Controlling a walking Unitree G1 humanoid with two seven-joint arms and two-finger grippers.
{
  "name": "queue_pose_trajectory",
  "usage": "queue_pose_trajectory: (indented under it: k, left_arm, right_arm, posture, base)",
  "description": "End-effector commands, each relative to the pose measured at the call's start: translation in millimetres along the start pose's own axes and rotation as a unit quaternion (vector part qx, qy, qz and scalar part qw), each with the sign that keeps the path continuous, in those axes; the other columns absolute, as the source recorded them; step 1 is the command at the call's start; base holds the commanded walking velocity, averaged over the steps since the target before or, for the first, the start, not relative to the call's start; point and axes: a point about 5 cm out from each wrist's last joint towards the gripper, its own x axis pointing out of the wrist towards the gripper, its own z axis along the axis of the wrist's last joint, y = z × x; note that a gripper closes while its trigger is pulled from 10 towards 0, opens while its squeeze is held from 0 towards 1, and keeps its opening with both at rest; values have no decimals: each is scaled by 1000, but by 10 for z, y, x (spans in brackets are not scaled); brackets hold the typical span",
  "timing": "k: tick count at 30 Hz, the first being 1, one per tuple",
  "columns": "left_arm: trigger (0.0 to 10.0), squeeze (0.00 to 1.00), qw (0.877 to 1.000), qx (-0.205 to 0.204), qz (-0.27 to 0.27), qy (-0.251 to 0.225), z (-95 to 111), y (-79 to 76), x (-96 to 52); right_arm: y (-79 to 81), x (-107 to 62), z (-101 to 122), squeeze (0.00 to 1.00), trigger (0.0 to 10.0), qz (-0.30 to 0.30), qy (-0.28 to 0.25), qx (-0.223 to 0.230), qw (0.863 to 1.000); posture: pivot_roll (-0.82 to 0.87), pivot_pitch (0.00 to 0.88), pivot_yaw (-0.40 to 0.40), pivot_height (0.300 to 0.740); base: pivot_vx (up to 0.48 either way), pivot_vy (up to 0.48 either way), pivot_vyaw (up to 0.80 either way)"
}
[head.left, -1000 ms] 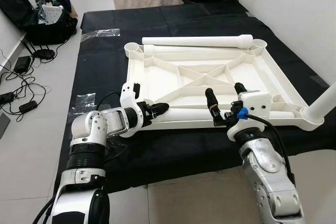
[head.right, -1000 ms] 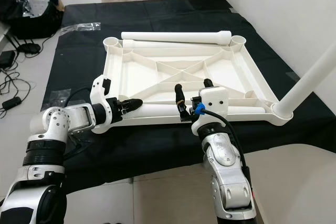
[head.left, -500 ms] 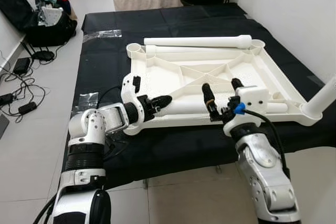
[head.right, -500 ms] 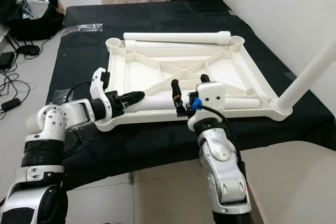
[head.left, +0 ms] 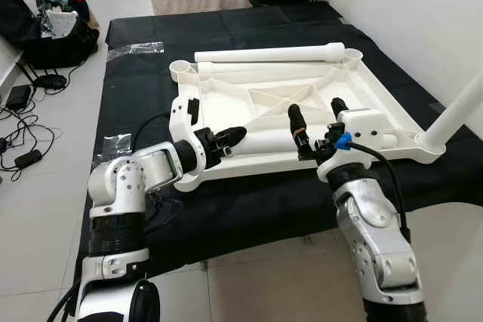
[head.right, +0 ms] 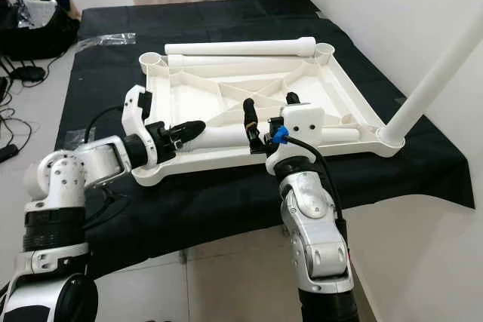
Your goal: Building children table
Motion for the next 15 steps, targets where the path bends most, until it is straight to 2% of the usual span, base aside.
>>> queue_pose_trajectory:
  k: [1, 9, 15]
  left_arm:
    - [0, 0, 999, 10, 47, -8, 14, 105, -107]
    - [0, 0, 998, 39, 56, 1, 30, 58, -164]
    - [0, 0, 996, 64, 53, -17, 105, -26, -208]
  right_arm:
    - [-12, 3, -47, 0, 10000, -3, 13, 10, 1000]
    - [-8, 18, -65, 0, 10000, -3, 18, 12, 1000]
    - [7, 36, -64, 0, 10000, -3, 18, 17, 1000]
  posture:
    - [31, 159, -60, 740]
    - [33, 159, -63, 740]
    - [36, 159, -66, 740]
  base:
    - [0, 0, 0]
    - [0, 0, 0]
    - [0, 0, 0]
